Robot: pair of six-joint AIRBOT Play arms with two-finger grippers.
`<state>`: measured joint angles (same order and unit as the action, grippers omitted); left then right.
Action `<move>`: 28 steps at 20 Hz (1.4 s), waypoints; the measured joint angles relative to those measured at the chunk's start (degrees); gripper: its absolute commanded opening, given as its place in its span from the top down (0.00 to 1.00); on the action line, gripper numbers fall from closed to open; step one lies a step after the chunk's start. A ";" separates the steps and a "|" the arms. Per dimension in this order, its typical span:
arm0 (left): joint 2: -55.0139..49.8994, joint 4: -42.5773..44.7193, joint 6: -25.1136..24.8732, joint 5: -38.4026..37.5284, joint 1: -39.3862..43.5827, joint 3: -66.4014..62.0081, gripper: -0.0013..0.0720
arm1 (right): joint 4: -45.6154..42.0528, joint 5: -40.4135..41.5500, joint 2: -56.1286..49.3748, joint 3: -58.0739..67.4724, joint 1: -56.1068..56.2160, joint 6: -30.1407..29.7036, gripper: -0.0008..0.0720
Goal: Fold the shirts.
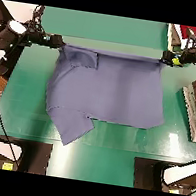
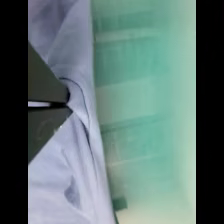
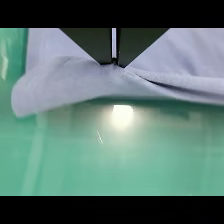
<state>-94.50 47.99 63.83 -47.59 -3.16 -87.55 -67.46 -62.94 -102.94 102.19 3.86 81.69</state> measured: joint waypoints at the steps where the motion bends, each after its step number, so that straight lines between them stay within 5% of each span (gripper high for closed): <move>1: -0.07 1.29 0.02 -1.62 0.07 -0.04 0.95 | -1.46 -1.73 -0.09 -0.02 0.26 -0.22 0.97; 7: -0.22 10.82 2.47 -12.22 0.39 1.05 0.95 | -7.34 -12.24 -0.28 -0.04 2.14 -0.68 0.97; 14: -0.24 15.56 3.85 -14.36 0.42 4.68 0.94 | -8.92 -17.29 -0.33 -0.04 3.45 2.01 0.97; 15: -0.24 15.82 4.37 -14.53 0.42 4.90 0.71 | -8.98 -17.75 -0.37 -0.04 3.50 2.21 0.96; 16: -0.24 16.37 4.96 -14.51 0.42 5.07 0.30 | -9.14 -18.25 -0.37 -0.04 3.54 2.38 0.83; 17: -0.26 17.22 5.51 -14.91 0.26 5.22 0.11 | -9.84 -18.84 -0.37 -0.04 3.50 2.69 0.47; 18: -0.26 17.14 6.58 -14.93 0.26 5.27 0.13 | -9.70 -19.34 -0.37 -0.04 3.37 2.73 0.36; 28: 10.01 16.76 10.99 -25.33 -4.52 12.33 0.13 | -2.64 -26.69 6.78 -4.37 -0.87 1.38 0.37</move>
<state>-84.49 64.75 74.83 -72.93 -7.68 -75.22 -70.11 -89.62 -96.16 97.82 2.98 83.07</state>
